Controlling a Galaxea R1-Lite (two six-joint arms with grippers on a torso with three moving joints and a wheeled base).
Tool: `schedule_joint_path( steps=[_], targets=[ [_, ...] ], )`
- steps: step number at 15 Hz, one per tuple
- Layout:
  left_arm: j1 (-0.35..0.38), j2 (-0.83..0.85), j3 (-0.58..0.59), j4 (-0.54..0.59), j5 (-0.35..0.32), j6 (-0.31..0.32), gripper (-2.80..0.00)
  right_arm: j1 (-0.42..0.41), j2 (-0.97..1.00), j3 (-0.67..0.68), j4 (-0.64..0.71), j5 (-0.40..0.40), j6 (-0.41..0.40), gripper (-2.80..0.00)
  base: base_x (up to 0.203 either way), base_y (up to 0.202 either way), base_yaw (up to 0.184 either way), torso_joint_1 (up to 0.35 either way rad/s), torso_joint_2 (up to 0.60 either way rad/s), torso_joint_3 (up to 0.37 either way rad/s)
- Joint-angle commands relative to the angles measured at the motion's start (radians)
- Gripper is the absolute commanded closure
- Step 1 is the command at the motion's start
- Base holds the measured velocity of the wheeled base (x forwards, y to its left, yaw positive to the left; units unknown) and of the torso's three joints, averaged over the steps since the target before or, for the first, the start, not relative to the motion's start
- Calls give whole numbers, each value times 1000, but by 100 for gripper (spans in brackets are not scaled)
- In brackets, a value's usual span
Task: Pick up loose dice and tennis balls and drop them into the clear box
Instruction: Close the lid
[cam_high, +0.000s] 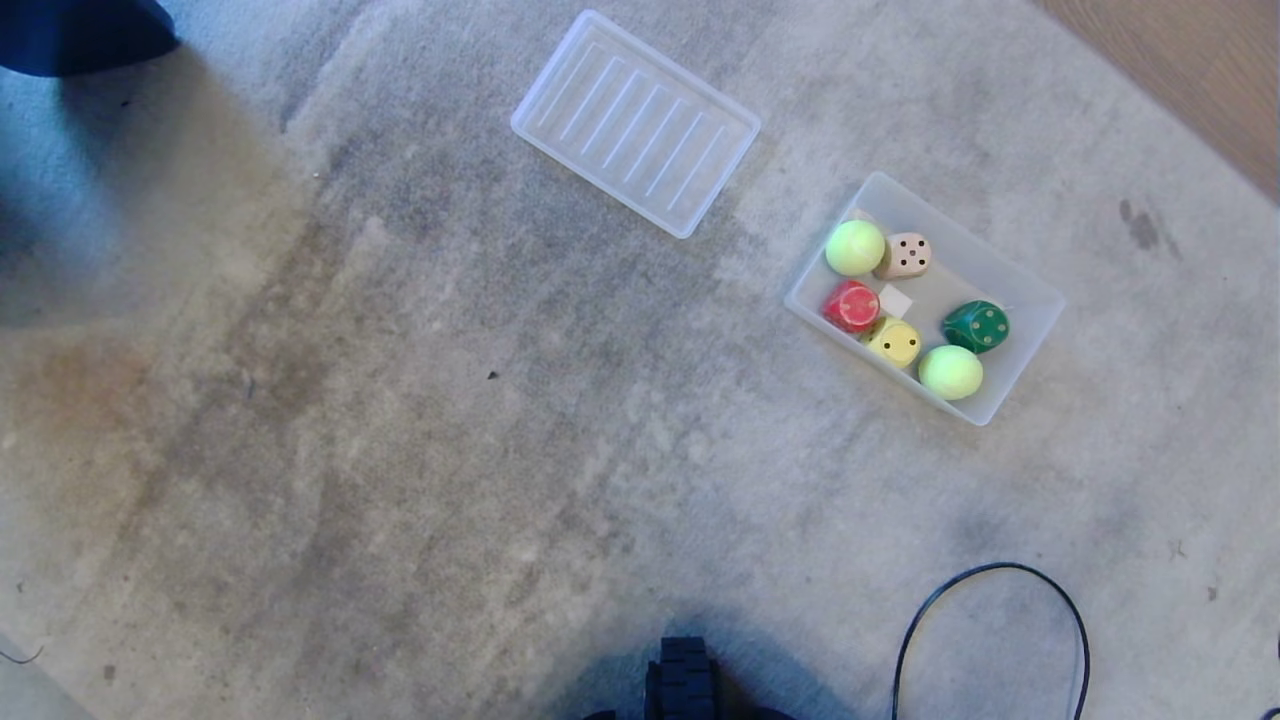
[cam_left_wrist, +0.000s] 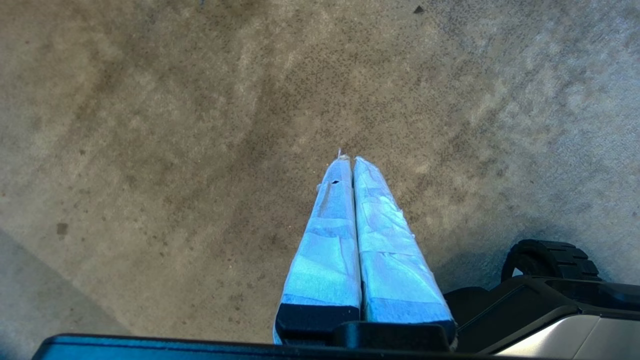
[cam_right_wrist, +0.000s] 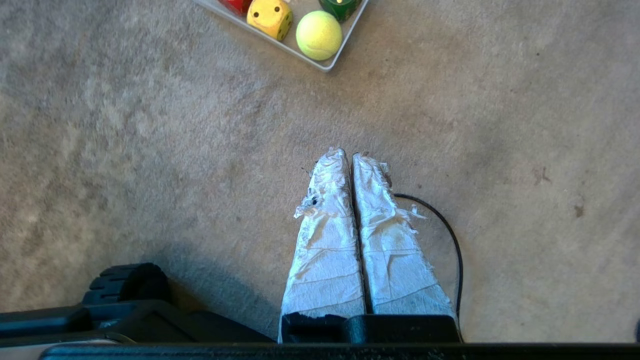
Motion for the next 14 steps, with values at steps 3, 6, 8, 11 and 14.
schedule_joint_path(
  steps=[3,6,8,11,14],
  targets=[
    [0,0,0,0,0,-1,0,-1,2,32,27,8,-68,0,0,0,0,0,0,0],
    [0,0,0,0,1,-1,0,0,2,23,62,10,-85,0,0,0,0,0,0,0],
    [0,0,0,0,0,1,0,0,2,25,57,10,-88,0,0,0,0,0,0,0],
    [0,0,0,0,-2,1,0,-1,2,25,56,10,-71,0,0,0,0,0,0,0],
    [0,0,0,0,0,1,0,-1,2,25,57,10,-69,0,0,0,0,0,0,0]
  ],
)
